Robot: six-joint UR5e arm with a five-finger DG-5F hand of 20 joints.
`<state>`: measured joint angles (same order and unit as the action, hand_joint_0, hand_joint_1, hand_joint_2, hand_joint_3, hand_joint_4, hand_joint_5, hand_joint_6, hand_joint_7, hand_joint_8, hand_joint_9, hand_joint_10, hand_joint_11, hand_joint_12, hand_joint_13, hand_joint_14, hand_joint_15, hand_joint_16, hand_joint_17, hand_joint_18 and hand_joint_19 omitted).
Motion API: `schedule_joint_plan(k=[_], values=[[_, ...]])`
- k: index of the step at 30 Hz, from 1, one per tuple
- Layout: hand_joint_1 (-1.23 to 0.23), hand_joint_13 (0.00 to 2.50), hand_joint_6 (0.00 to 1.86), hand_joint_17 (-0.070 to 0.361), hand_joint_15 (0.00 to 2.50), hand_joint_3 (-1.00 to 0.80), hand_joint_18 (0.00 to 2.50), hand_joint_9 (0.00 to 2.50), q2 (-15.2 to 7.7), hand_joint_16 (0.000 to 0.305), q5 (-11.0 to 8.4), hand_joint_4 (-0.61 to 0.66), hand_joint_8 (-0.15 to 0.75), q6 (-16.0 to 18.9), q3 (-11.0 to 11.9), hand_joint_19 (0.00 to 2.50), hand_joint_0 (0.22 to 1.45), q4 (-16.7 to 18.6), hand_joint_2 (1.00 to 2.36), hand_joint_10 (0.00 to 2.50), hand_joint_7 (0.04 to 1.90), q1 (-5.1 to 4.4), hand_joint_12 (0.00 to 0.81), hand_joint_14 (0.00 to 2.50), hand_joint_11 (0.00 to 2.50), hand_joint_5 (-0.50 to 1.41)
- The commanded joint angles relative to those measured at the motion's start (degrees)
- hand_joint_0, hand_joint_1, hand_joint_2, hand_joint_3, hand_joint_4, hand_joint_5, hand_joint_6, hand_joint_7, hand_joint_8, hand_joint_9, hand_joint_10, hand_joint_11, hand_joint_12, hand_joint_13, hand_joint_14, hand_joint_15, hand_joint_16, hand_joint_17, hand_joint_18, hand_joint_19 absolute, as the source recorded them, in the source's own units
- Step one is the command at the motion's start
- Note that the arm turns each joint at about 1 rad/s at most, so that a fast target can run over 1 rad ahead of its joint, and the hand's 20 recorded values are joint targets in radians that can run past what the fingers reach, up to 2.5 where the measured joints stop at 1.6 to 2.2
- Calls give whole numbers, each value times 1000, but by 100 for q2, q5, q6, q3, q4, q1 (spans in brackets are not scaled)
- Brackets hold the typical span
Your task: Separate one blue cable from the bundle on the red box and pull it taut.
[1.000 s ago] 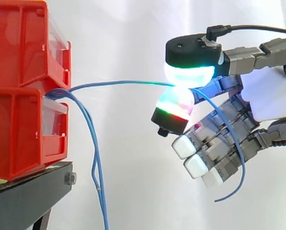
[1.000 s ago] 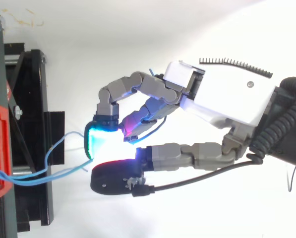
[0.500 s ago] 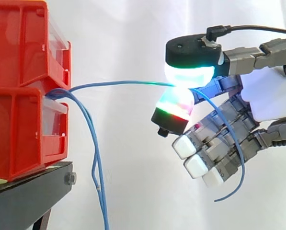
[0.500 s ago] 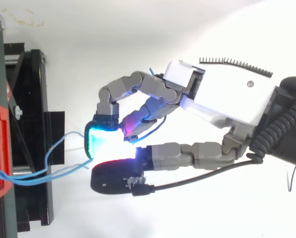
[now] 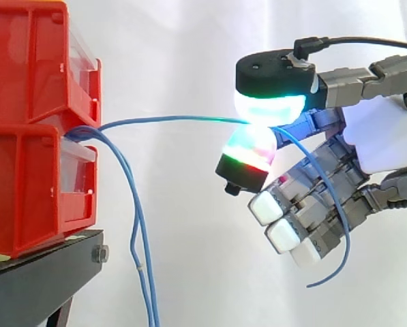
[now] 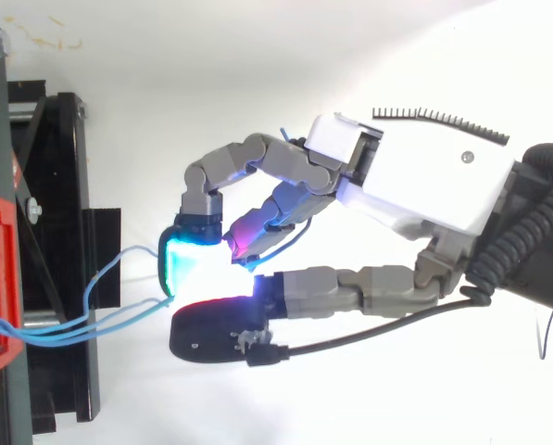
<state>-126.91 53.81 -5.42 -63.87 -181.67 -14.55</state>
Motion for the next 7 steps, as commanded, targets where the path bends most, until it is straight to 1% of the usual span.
schedule_joint_plan(k=[1, 7], values=[[-848, 974, 864, 149, 353, 25, 975, 1041, 0, 66, -2, -36, 401, -3, 6, 253, 561, 0, 1093, 6, 1239, -4, 541, 11, 407, -81], [-848, 976, 865, 149, 353, 26, 976, 1048, 0, 66, 7, -41, 402, 6, -3, 253, 562, 0, 1088, 6, 1231, -4, 544, 10, 413, -81]])
